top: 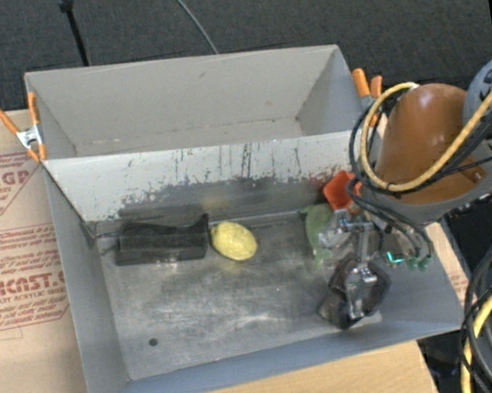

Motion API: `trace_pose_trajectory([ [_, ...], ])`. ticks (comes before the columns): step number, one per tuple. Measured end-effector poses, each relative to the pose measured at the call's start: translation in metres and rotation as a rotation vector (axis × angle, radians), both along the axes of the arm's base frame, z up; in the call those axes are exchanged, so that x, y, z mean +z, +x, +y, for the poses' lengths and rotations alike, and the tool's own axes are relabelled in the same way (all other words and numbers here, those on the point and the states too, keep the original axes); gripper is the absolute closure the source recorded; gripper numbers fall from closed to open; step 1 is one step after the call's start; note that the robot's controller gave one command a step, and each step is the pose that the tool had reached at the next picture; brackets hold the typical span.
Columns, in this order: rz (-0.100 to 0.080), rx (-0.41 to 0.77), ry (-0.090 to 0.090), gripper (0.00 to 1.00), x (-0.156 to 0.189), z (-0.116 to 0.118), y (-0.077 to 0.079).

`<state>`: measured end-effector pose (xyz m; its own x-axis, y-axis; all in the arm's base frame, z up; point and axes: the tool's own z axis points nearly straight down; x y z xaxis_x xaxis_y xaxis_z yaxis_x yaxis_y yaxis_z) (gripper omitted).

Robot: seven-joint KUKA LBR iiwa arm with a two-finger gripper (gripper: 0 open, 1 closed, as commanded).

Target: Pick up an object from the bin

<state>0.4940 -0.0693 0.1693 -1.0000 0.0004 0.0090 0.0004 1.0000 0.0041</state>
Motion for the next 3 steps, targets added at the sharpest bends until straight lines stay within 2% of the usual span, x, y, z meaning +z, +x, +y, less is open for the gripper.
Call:
trace_pose_trajectory([
  [1, -0.008, 0.001, -0.002, 0.0, 0.004, 0.0, 0.002],
  [2, 0.023, 0.137, 0.026, 0.0, -0.016, -0.016, 0.015],
  [3, -0.01, 0.119, -0.002, 0.0, -0.035, -0.027, 0.01],
])
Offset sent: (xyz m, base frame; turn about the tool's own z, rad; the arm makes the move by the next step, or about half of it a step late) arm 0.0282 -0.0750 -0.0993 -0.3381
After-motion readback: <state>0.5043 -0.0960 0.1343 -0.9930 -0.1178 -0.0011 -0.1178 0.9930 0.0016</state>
